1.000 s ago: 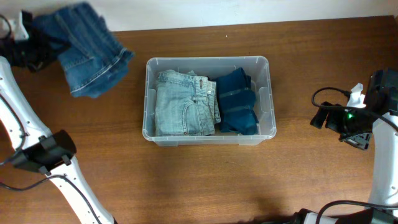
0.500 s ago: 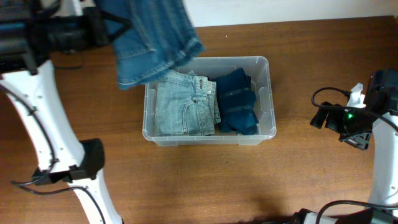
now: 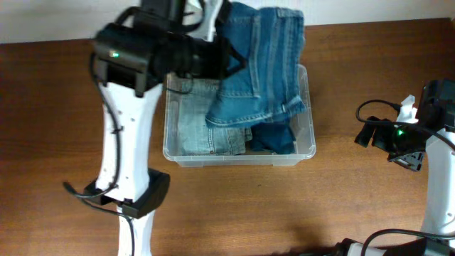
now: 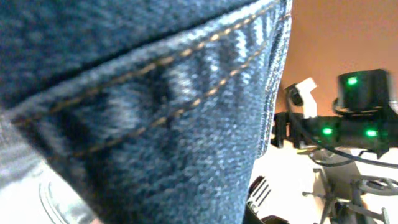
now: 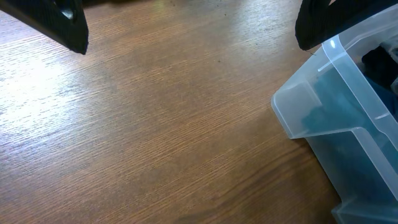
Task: Pack container
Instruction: 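Lower the dark denim garment into the bin's right half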
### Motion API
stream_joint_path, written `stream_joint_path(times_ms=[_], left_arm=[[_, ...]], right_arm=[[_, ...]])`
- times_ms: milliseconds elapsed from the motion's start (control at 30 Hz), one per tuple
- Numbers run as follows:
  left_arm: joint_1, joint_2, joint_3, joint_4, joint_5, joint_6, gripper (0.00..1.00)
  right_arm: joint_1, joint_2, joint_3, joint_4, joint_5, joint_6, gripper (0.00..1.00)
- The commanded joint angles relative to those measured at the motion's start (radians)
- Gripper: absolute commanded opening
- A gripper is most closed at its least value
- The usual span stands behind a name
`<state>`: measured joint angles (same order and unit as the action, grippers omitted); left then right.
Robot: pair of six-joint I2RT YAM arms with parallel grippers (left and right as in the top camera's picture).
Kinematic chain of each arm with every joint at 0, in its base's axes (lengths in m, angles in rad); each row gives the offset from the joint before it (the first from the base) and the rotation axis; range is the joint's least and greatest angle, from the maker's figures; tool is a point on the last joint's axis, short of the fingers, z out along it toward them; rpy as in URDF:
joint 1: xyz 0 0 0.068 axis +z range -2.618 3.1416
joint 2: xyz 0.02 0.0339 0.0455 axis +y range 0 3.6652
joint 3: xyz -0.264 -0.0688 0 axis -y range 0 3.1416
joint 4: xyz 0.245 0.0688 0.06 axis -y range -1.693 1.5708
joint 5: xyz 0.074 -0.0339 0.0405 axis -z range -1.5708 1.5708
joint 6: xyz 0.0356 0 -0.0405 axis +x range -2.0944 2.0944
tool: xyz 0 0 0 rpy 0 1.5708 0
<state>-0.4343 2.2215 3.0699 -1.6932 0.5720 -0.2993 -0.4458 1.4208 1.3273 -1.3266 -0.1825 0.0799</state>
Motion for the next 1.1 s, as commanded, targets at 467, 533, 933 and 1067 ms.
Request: stream_joint_path(times_ms=[467, 533, 933, 1067], left_arm=[[-0.165, -0.028, -0.270, 0.251, -0.039, -0.286, 0.01], [-0.172, -0.028, -0.290, 0.253, -0.041, -0.292, 0.02], [-0.174, -0.028, -0.423, 0.295, -0.050, -0.300, 0.08], [-0.174, -0.028, -0.475, 0.294, -0.050, -0.299, 0.31]], right_arm=[[-0.006, 0.001, 0.000, 0.000, 0.003, 0.006, 0.98], [-0.006, 0.001, 0.000, 0.000, 0.003, 0.006, 0.98], [-0.006, 0.001, 0.000, 0.000, 0.003, 0.006, 0.98], [-0.006, 0.001, 0.000, 0.000, 0.003, 0.006, 0.98]])
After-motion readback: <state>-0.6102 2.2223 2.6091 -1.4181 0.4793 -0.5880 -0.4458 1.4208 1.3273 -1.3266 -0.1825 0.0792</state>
